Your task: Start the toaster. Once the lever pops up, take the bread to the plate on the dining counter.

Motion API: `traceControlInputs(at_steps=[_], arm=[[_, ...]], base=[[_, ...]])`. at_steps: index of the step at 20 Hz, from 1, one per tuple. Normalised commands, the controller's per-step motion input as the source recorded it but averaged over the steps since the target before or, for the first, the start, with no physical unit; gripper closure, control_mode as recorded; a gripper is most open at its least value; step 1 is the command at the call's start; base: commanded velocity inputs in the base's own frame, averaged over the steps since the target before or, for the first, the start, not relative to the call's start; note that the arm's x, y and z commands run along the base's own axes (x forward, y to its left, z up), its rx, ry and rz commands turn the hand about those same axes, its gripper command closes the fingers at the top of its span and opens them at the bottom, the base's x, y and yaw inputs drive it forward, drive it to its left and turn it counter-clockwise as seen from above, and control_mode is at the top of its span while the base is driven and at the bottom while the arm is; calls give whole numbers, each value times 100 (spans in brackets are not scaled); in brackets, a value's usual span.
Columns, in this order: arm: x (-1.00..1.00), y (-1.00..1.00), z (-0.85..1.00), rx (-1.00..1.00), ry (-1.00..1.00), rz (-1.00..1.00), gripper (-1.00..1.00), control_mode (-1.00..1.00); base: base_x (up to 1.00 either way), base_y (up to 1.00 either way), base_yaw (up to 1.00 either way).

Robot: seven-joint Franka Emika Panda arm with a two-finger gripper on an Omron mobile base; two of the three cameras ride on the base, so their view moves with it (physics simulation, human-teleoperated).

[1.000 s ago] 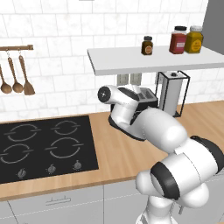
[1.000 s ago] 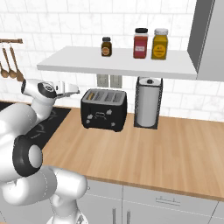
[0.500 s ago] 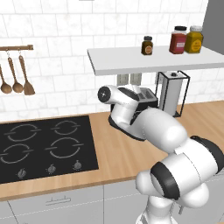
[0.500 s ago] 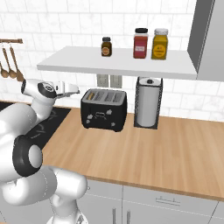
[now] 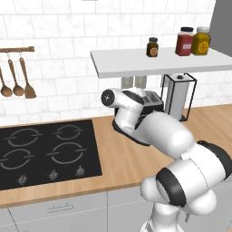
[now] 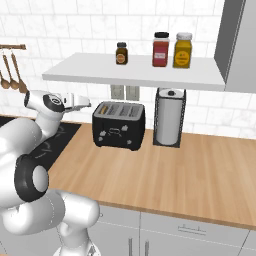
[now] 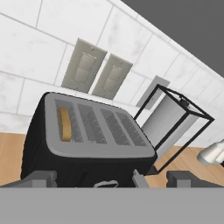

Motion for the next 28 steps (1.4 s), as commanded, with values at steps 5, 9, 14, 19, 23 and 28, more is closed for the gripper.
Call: traceControlInputs(at_steps=[5,9,14,19,23,28], arm=[[0,0,0,0,0,0,-100,-100],[0,0,0,0,0,0,-100,-100],[0,0,0,0,0,0,-100,-100],[0,0,0,0,0,0,-100,-100],[0,0,0,0,0,0,-100,-100],[0,0,0,0,0,0,-100,-100]], base=[[0,0,0],[0,0,0],[0,0,0],[0,0,0],[0,0,0],[0,0,0]])
